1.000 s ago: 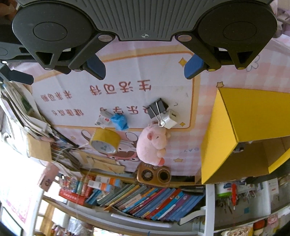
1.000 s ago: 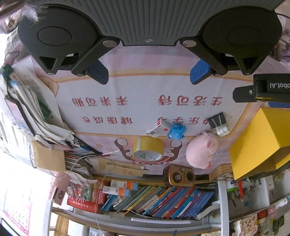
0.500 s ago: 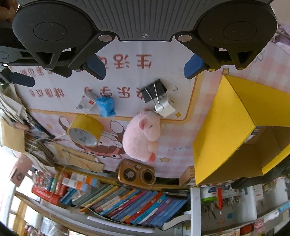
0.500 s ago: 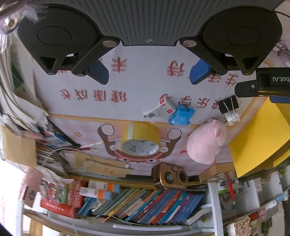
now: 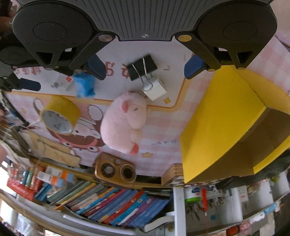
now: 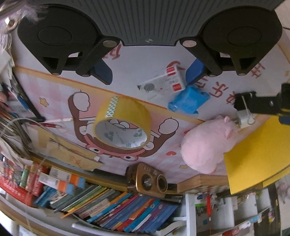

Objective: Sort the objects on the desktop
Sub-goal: 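Move both open tools back toward the blue packet and white card box, then grasp the black binder clip with the left tool while the right grasps the white card box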

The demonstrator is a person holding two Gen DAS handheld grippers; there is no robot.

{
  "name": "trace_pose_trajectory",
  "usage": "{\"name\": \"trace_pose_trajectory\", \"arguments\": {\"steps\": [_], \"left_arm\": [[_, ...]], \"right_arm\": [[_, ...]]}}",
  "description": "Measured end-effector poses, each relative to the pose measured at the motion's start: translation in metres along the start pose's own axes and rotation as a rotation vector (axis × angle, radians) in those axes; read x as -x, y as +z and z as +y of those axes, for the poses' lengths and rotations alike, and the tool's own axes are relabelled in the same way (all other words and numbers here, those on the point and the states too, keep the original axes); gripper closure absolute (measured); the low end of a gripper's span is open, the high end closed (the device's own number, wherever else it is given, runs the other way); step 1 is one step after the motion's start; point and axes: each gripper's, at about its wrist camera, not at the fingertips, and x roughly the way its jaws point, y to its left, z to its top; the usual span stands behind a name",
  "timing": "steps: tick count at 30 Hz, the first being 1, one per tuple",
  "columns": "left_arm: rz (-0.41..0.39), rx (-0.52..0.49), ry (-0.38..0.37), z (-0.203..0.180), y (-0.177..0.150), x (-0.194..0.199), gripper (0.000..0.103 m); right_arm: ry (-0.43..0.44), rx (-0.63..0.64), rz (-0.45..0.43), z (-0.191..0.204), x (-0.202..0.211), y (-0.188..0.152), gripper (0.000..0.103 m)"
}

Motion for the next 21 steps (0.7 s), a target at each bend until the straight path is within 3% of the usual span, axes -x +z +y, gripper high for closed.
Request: {"name": "trace_pose_trajectory", "arguments": {"steps": [3, 8, 10, 15, 19, 21], "left_arm": [[0.025, 0.001, 0.009, -0.001, 0.002, -0.012, 0.010], [0.092, 0.053, 0.031, -0.001, -0.002, -0.030, 0.025], [0.113, 0.078, 0.045, -0.003, -0.004, -0.035, 0.036], [0.101, 0.071, 0.062, -0.013, -0.005, -0.038, 0.040], [0.082, 0.074, 0.091, -0.012, -0.005, -0.038, 0.061], [0.082, 0.108, 0.068, -0.005, -0.003, -0.037, 0.061]], "right_arm": [[0.032, -0.002, 0.007, -0.004, -0.009, 0.003, 0.019], [0.063, 0.005, 0.013, -0.001, -0.014, 0.003, 0.026], [0.067, 0.011, 0.010, -0.001, -0.014, 0.004, 0.028], [0.072, 0.022, 0.009, -0.001, -0.014, 0.004, 0.029], [0.073, 0.023, 0.008, -0.001, -0.013, 0.003, 0.031], [0.080, 0.026, 0.008, -0.001, -0.013, 0.003, 0.036]]}}
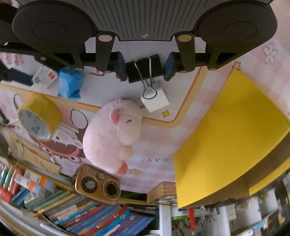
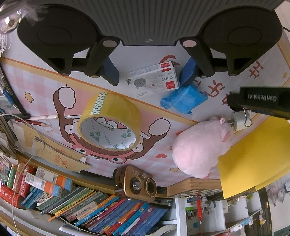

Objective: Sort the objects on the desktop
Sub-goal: 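Grasp the black binder clip with the left tool while the right grasps the white card box, then carry the binder clip with the left tool while the right carries the card box to the yellow box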

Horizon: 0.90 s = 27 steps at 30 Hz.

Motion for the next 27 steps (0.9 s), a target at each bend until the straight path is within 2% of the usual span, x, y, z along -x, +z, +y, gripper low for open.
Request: {"name": "trace_pose_trajectory", "arguments": {"steps": [2, 8, 27], "left_arm": [[0.010, 0.017, -0.025, 0.004, 0.001, 0.001, 0.061], [0.002, 0.008, -0.076, 0.012, -0.004, 0.015, 0.062], [-0.134, -0.085, -0.213, 0.020, -0.015, 0.072, 0.061]], "right_arm": [[0.012, 0.007, -0.005, -0.001, 0.001, 0.000, 0.047], [0.029, -0.011, 0.003, -0.005, 0.003, 0.003, 0.049], [0.006, -0.082, -0.042, 0.022, 0.059, 0.000, 0.049]]}}
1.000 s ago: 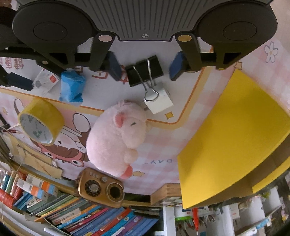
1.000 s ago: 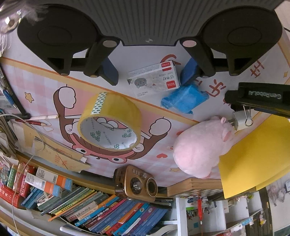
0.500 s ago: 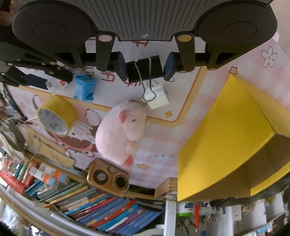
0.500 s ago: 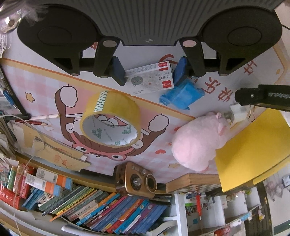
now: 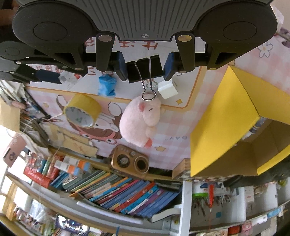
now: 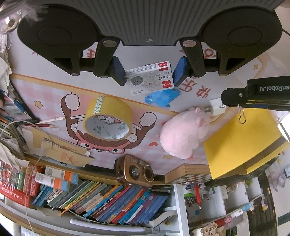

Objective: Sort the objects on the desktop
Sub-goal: 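Carry the binder clip with the left tool while the right carries the card box to the yellow box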

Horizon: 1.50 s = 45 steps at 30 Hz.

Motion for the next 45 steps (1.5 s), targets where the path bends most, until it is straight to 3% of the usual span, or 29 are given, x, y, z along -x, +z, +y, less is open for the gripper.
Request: {"name": "trace_pose_trajectory", "arguments": {"steps": [27, 45], "left_arm": [[-0.054, -0.063, -0.155, 0.065, -0.034, 0.071, 0.061], [-0.011, -0.061, -0.173, 0.144, -0.081, 0.128, 0.061]], "right_arm": [[-0.078, -0.022, -0.017, 0.098, 0.064, -0.032, 0.049], [-0.075, -0.052, 0.015, 0.200, 0.090, -0.076, 0.049]]}}
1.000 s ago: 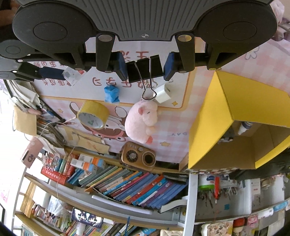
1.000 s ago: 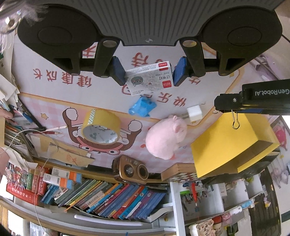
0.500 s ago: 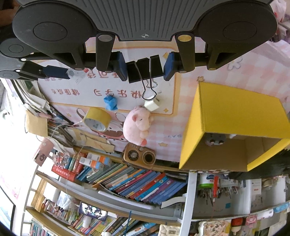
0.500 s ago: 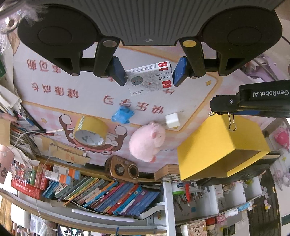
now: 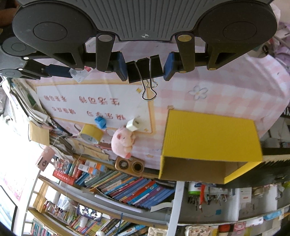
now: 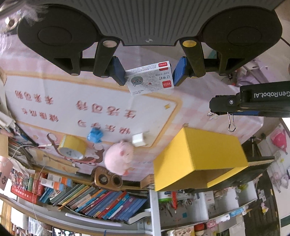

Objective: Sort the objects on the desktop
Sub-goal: 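Carry the binder clip with the left tool while the right carries the card box to the yellow box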

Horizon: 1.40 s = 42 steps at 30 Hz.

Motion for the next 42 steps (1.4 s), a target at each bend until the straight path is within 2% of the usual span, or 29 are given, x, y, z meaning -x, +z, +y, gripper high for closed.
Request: {"name": "trace_pose_trajectory", "arguments": {"steps": [14, 28, 42], "left_arm": [[-0.028, 0.035, 0.014, 0.037, -0.021, 0.039, 0.061], [-0.088, 0.117, 0.109, 0.076, -0.031, 0.073, 0.062], [-0.098, 0.148, 0.147, 0.087, -0.026, 0.072, 0.061]], "right_arm": [[0.021, 0.029, -0.001, 0.056, 0.017, -0.016, 0.049], [0.115, 0.138, -0.017, 0.105, 0.011, -0.007, 0.049], [0.171, 0.194, -0.017, 0.119, 0.000, 0.006, 0.049]]}}
